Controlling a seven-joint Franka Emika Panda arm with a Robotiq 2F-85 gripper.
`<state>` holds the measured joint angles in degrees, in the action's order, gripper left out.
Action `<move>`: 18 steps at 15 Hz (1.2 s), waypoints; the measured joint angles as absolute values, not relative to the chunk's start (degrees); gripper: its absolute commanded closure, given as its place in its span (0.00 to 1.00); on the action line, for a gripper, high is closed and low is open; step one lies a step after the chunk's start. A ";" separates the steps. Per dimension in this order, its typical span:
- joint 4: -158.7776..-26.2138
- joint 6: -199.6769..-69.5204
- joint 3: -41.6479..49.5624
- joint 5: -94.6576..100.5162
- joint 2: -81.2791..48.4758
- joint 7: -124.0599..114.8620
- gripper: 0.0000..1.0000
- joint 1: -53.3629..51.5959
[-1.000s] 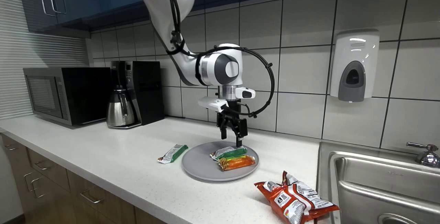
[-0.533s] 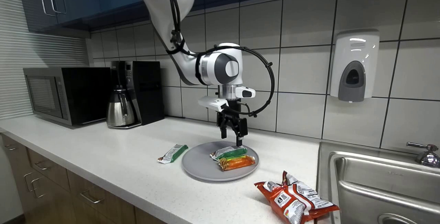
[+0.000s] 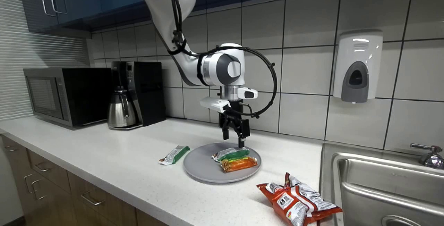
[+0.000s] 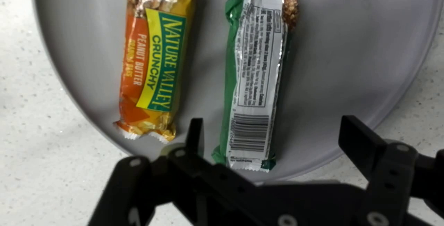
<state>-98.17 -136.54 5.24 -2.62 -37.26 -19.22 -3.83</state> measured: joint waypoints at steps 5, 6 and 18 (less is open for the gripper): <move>-98.17 -136.54 5.23 -2.62 -37.26 -19.22 0.00 -3.83; -98.17 -136.54 5.24 -2.62 -37.26 -19.22 0.00 -3.83; -96.04 -136.97 4.98 0.35 -37.39 -18.90 0.00 -6.69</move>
